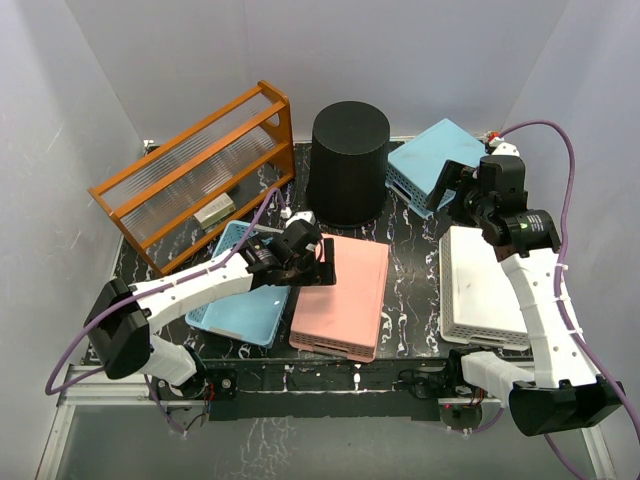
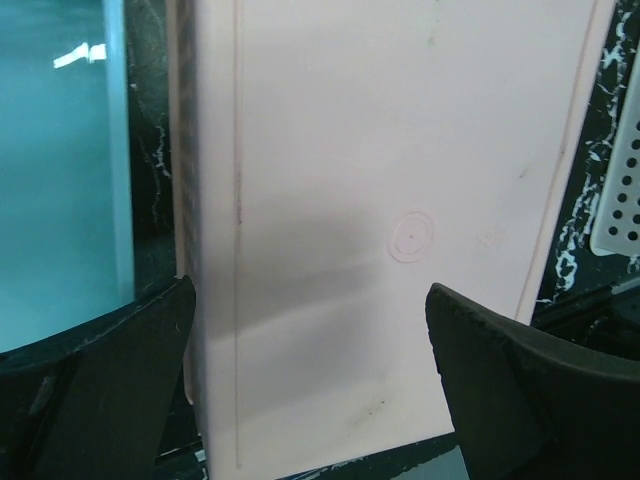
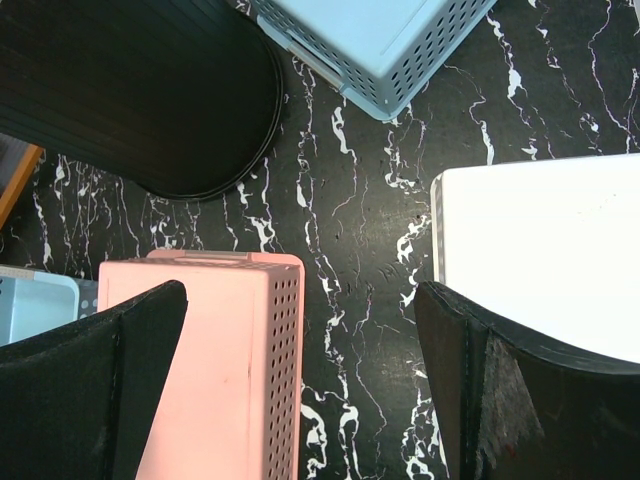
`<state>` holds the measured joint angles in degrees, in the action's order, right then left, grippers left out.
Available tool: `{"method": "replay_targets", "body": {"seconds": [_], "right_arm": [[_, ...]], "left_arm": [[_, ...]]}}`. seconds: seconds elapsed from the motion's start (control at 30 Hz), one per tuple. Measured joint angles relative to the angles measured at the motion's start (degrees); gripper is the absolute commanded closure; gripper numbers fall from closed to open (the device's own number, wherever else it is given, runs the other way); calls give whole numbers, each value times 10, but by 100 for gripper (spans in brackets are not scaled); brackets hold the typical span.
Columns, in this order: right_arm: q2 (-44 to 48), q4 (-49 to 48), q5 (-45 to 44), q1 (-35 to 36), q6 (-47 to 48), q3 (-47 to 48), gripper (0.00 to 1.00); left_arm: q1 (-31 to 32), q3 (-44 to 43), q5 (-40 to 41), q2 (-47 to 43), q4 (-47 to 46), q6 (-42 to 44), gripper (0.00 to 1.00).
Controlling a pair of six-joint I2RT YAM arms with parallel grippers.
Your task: Turn the large container upside down
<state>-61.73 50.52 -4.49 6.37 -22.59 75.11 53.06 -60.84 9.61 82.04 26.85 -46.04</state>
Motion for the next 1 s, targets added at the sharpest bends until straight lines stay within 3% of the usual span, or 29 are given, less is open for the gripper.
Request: {"method": "replay_targets", "body": {"seconds": [0.37,0.73,1.0], "right_arm": [[12,0,0,0,0,0,2],[14,-8,2,0,0,-22,2],[14,-11,6,0,0,-26,2]], "left_arm": [[2,2,-55,19,-47,-8,1],[16,-5,29,17,4,-4,1],[24,-5,47,17,7,0,1]]}}
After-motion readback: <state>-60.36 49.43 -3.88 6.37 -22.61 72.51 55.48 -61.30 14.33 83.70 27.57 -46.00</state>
